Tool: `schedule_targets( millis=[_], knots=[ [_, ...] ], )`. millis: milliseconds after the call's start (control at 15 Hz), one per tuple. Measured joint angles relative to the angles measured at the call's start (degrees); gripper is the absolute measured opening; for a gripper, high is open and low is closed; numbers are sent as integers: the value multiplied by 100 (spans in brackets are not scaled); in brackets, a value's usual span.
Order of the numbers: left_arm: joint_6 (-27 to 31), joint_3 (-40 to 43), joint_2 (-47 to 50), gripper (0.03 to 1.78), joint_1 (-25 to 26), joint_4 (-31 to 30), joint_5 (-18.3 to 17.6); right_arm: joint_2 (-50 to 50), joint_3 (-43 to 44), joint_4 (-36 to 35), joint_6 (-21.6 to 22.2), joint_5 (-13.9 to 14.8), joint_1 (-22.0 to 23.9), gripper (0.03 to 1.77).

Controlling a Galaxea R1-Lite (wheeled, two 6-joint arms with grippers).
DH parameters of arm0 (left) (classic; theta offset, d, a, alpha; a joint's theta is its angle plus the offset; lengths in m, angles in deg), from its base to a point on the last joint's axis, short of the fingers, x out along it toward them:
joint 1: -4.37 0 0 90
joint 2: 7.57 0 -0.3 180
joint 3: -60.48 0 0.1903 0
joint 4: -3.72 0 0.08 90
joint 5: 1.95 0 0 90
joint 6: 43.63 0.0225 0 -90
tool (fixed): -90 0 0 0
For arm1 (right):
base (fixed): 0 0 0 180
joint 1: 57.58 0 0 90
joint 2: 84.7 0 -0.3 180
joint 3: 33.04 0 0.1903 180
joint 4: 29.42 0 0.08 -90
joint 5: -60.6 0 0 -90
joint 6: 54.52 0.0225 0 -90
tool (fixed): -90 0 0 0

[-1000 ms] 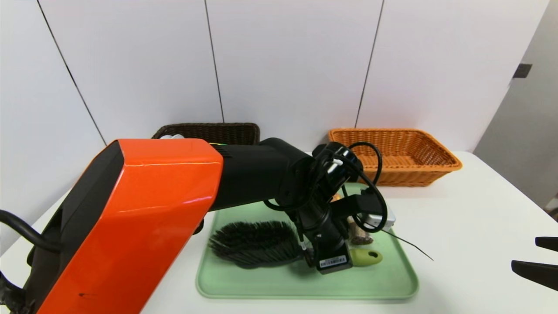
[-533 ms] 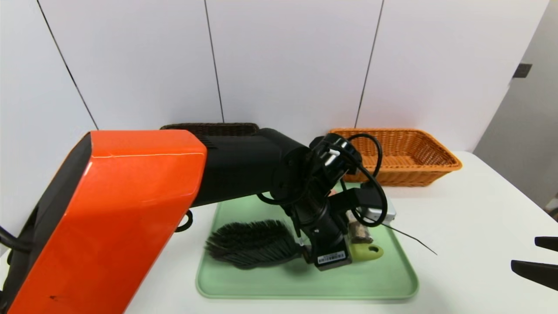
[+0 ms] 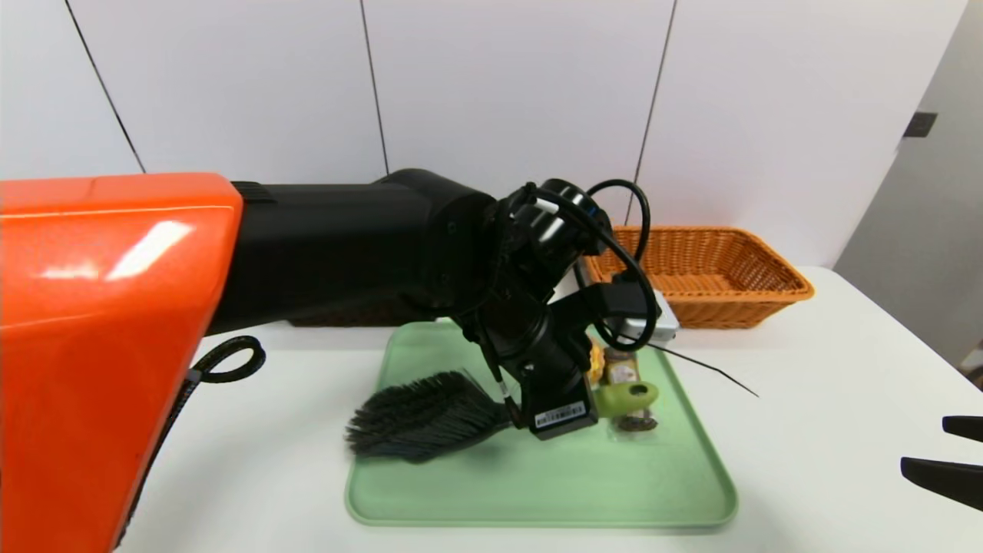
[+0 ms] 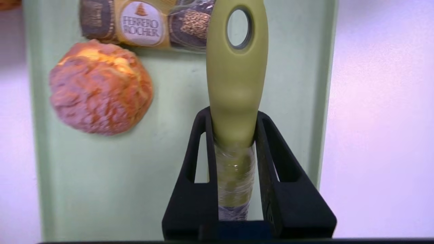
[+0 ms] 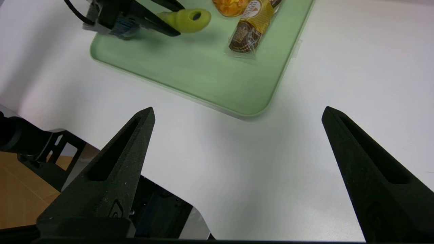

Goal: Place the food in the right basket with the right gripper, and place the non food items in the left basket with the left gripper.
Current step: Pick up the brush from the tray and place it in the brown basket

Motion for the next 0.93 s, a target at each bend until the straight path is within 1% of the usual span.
schedule_targets(
  millis=[200,400,600,800,933],
  knots=[
    [0,0,240,36,52,2,44,-7,-6,2,0,0,0,170],
    [2,0,505,36,151,0,215,-20,-9,2,0,5,0,170],
    [-11,0,814,36,238,-28,261,-29,-37,5,-2,9,0,170],
    [-45,0,1125,36,336,-33,438,-29,-48,5,-7,9,0,170],
    [-122,0,1365,36,422,-13,451,-29,-59,-4,-11,9,0,170]
  ],
)
